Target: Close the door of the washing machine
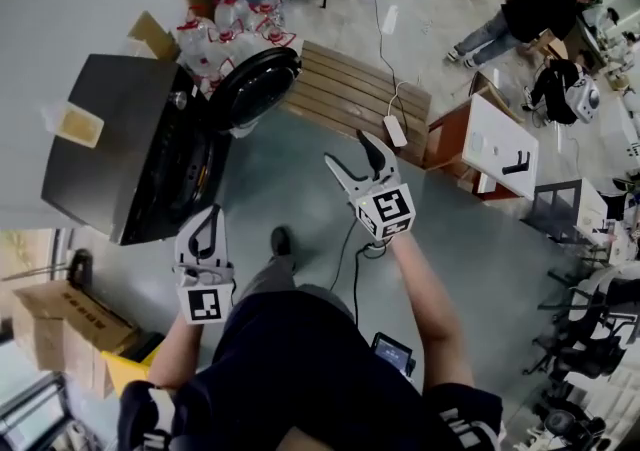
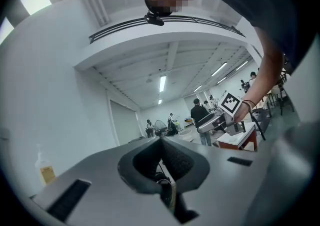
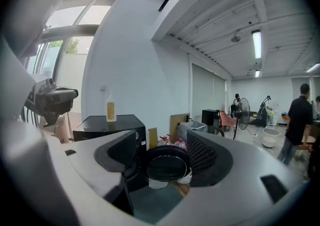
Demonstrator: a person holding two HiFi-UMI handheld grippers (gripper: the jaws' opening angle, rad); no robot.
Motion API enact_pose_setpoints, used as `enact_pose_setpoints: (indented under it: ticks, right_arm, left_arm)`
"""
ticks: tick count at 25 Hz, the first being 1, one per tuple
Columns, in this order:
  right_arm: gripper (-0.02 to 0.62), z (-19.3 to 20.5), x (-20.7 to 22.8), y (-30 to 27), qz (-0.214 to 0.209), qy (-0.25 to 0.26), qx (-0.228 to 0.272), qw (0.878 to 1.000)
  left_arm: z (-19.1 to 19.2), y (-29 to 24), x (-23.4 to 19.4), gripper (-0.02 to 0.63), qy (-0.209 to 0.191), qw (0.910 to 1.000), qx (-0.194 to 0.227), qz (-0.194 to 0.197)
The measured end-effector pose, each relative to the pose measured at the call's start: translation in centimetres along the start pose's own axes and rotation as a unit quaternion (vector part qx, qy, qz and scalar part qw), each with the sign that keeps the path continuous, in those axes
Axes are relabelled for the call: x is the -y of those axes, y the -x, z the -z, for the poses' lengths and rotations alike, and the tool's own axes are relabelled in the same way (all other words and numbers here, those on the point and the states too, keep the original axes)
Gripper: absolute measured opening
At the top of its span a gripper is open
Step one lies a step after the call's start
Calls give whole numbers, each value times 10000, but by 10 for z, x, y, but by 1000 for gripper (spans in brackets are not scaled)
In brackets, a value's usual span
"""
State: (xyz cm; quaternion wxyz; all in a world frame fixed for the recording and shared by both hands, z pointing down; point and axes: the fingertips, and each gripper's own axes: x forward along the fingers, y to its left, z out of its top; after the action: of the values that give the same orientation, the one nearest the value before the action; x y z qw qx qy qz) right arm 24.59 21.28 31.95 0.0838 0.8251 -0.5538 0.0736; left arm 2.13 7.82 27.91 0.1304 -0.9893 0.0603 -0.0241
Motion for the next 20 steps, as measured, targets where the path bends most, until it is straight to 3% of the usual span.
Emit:
enact_pose_setpoints:
  ticks: [11,20]
  right_arm:
    - [328,23,60,-99,-183,2,-255,9995]
    - [323,62,138,-169,-798,66,-483,9956]
  left_arm:
    - [15,-63,-39,23,109,9993,-187,-305]
    - [16,-121,-44,23,153,9905,-451,-1289]
